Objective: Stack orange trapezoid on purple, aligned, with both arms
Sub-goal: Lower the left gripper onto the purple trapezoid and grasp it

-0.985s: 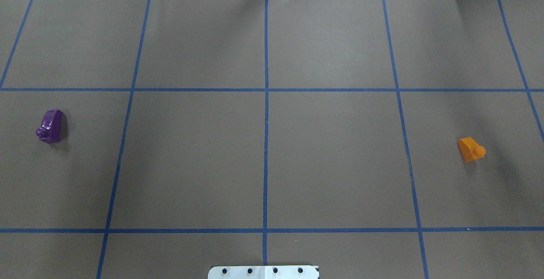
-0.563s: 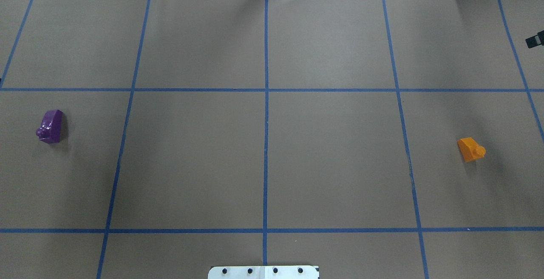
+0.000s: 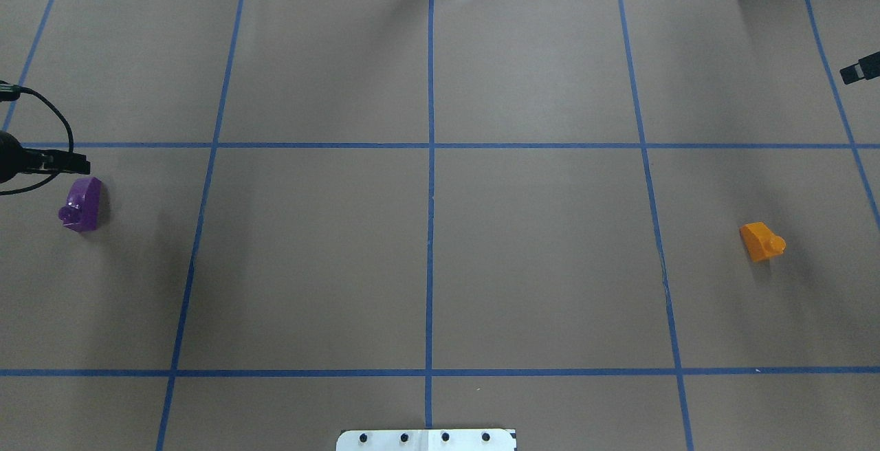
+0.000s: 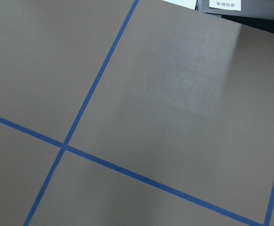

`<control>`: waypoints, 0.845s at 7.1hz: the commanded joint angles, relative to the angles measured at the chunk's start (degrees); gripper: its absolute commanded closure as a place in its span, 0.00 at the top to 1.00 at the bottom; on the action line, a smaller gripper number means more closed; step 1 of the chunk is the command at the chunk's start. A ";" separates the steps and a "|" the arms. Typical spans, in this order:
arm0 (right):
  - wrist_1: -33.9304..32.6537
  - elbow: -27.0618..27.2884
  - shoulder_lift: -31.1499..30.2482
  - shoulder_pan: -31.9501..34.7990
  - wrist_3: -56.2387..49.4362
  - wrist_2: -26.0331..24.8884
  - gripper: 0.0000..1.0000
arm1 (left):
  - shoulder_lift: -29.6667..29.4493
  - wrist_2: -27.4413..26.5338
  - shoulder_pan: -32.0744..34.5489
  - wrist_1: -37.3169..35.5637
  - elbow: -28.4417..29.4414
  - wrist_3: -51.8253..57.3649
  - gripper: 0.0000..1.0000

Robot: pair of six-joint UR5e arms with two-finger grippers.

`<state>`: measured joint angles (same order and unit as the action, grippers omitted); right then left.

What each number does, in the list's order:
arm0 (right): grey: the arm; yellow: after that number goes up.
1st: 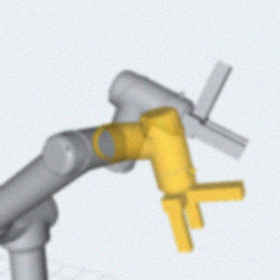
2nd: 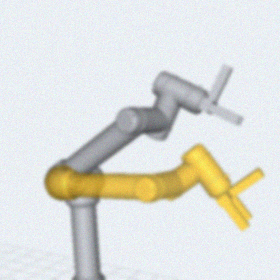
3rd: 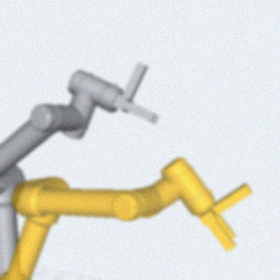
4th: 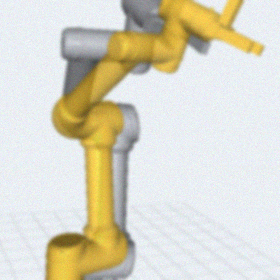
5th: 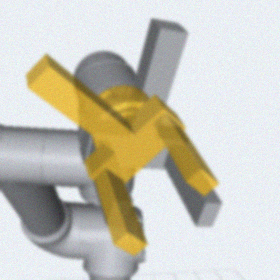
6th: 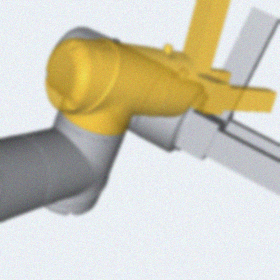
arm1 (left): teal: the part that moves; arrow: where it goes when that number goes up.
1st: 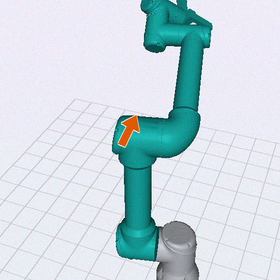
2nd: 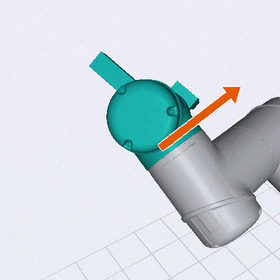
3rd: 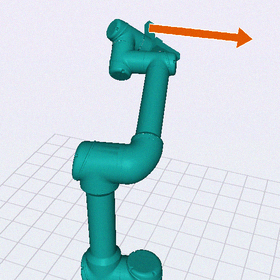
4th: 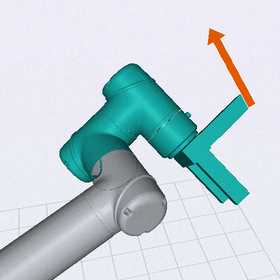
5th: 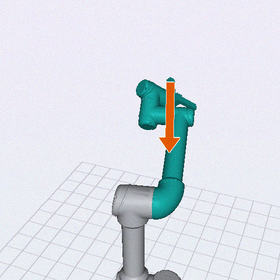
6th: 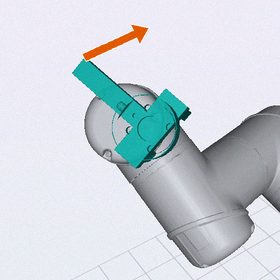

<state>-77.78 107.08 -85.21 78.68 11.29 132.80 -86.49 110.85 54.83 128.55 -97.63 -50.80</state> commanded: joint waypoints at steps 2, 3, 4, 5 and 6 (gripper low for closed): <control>0.00 0.06 -0.14 -0.02 0.13 0.00 1.00 | 0.62 -0.55 -3.15 0.38 1.21 -1.93 1.00; 0.00 0.06 -0.14 -0.02 0.13 0.00 1.00 | 0.80 -0.63 -4.02 0.56 1.21 -2.28 1.00; 0.00 0.06 -0.05 -0.02 0.05 0.00 1.00 | 0.80 -0.63 -4.90 0.64 1.56 -2.46 1.00; 0.00 0.06 -0.05 -0.02 0.05 0.00 1.00 | 0.97 -0.63 -5.43 0.56 1.56 -2.46 1.00; 0.00 0.06 -0.05 -0.02 0.05 0.00 1.00 | 2.02 -0.72 -5.87 0.73 1.74 -1.94 0.99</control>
<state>-77.78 107.14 -85.27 78.66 11.35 132.80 -85.34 110.20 49.61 129.16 -96.06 -53.11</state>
